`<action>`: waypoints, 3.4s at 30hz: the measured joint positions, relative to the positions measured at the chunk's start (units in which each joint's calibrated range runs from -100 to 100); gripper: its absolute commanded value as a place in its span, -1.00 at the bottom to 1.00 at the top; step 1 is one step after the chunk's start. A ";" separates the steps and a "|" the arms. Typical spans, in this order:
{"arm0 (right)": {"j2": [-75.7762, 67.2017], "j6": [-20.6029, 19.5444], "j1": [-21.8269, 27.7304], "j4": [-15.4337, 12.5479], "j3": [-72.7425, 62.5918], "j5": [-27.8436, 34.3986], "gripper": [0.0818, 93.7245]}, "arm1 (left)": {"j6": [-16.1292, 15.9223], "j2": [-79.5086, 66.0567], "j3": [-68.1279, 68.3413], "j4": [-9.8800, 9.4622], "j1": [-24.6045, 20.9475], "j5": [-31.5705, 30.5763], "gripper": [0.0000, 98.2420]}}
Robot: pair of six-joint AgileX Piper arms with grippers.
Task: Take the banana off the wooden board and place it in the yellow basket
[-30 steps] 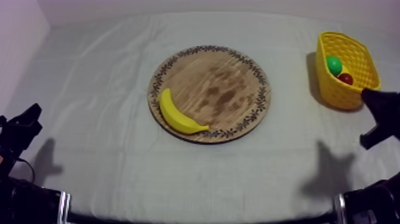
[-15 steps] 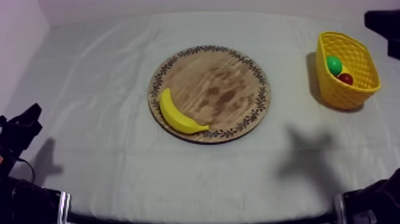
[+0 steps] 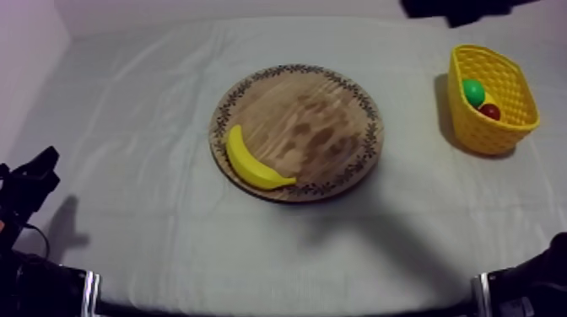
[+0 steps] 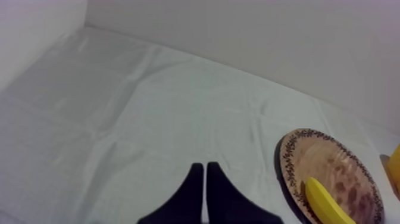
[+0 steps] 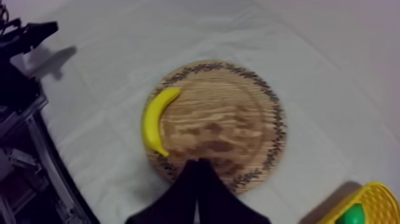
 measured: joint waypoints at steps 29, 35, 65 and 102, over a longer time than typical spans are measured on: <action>34.60 -7.83 -8.09 0.26 -12.24 2.56 0.42 | 0.00 0.00 0.00 0.00 0.00 0.00 -1.00; 39.17 -8.41 -7.97 -0.16 -17.83 6.20 0.60 | 0.00 0.00 0.00 0.00 0.00 0.00 -1.00; 69.29 -12.59 -7.94 2.86 -33.68 3.05 0.51 | 0.00 0.00 0.00 0.00 0.00 0.00 -1.00; 61.01 -7.09 -5.22 1.10 -34.88 7.82 -0.41 | 0.00 0.00 0.00 0.00 0.00 0.00 -1.00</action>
